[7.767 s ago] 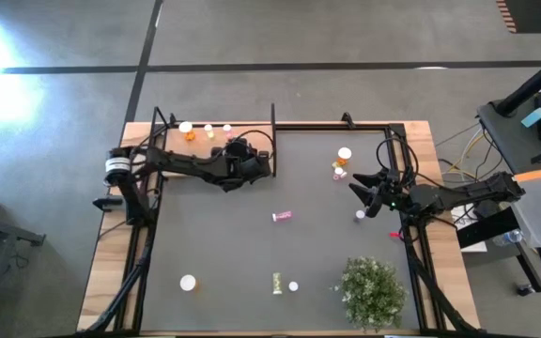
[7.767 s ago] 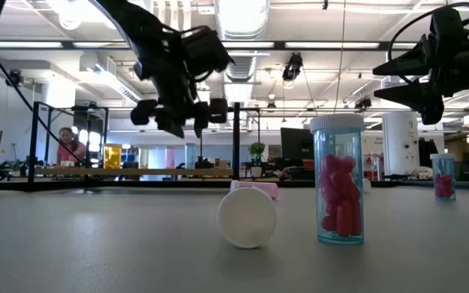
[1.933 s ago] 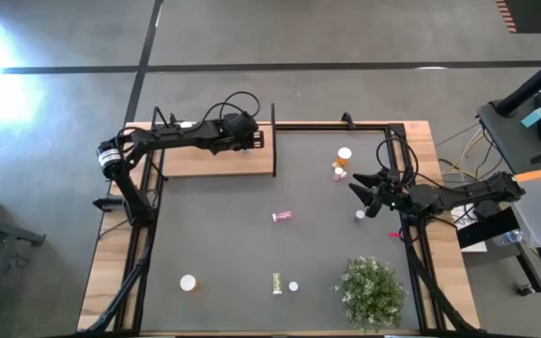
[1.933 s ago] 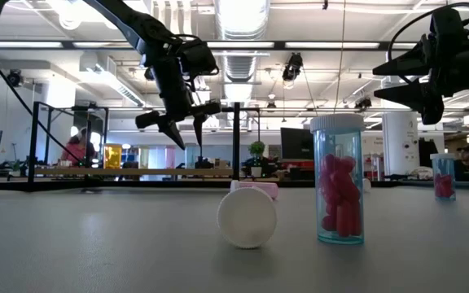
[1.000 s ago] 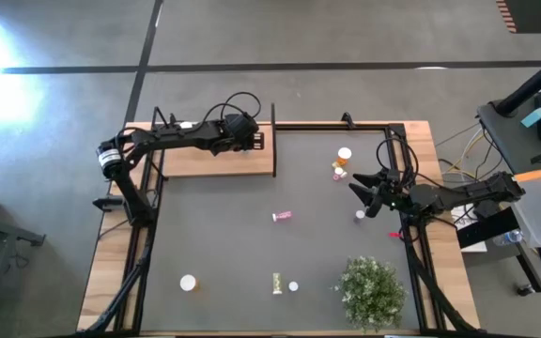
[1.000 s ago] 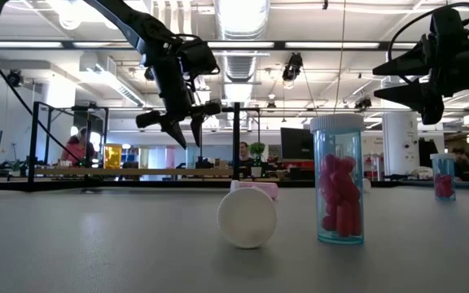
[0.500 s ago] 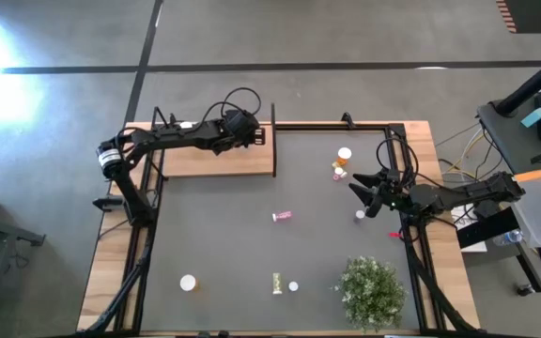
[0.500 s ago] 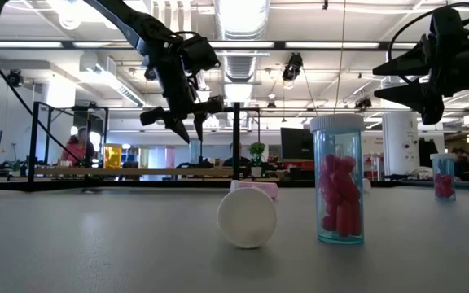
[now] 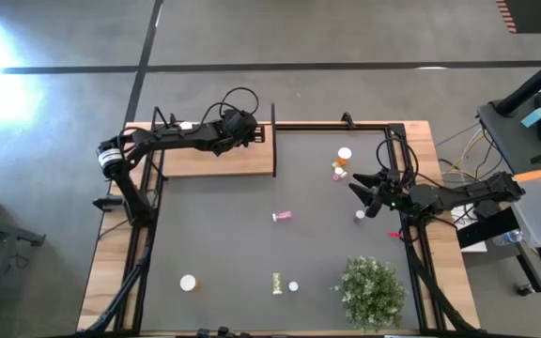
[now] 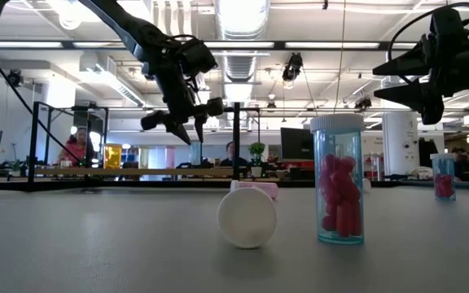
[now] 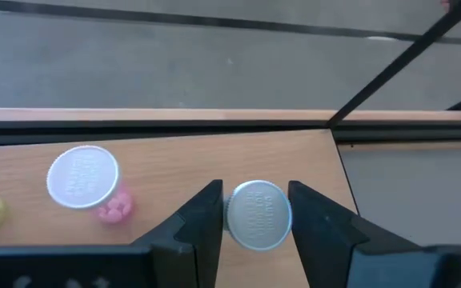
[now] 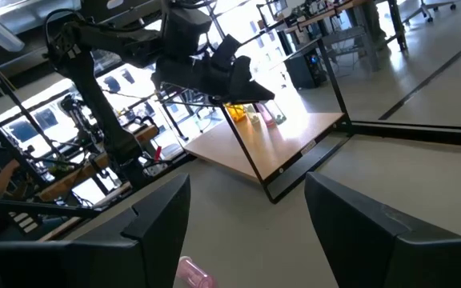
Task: Pick and place medicine bottles onto shelf by color
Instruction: Put the top left blue pill bottle on the shelf
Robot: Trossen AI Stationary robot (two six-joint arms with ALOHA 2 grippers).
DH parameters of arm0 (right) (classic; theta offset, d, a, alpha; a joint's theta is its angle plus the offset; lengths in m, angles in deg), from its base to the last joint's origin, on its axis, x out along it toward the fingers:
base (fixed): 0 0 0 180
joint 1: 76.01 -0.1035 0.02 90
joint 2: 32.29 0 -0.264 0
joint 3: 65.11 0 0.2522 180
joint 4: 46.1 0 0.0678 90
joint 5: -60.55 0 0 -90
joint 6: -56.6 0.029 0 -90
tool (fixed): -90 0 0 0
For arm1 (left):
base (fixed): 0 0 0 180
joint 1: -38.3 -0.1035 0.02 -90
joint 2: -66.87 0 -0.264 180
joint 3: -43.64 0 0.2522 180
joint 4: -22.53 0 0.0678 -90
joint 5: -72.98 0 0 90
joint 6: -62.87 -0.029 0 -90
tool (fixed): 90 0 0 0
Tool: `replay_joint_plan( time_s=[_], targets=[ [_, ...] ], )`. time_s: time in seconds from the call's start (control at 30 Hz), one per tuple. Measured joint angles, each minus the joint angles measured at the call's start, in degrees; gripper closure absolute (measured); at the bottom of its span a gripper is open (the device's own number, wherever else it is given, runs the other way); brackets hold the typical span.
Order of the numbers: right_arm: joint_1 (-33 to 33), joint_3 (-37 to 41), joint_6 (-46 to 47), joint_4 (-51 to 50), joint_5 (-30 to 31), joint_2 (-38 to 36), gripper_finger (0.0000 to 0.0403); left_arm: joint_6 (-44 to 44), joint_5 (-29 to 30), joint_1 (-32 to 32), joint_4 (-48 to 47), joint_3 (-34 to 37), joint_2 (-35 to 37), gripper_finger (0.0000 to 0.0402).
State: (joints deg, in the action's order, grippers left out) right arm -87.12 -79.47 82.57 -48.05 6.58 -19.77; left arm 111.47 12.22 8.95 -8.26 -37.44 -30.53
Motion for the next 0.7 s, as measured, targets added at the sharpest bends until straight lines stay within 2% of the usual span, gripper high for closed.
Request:
replay_joint_plan(
  time_s=[0.53, 0.7],
  targets=[
    [-0.01, 0.00, 0.01, -0.02, 0.00, 0.00, 0.0165, -2.51, 1.11, -0.44, 1.83, 1.10, -0.01, 0.0285],
    [0.01, 0.00, 0.00, 0.02, 0.00, 0.02, 0.0165, -2.56, 1.28, -0.70, 2.94, 0.75, -2.20, 0.0285]
  ],
)
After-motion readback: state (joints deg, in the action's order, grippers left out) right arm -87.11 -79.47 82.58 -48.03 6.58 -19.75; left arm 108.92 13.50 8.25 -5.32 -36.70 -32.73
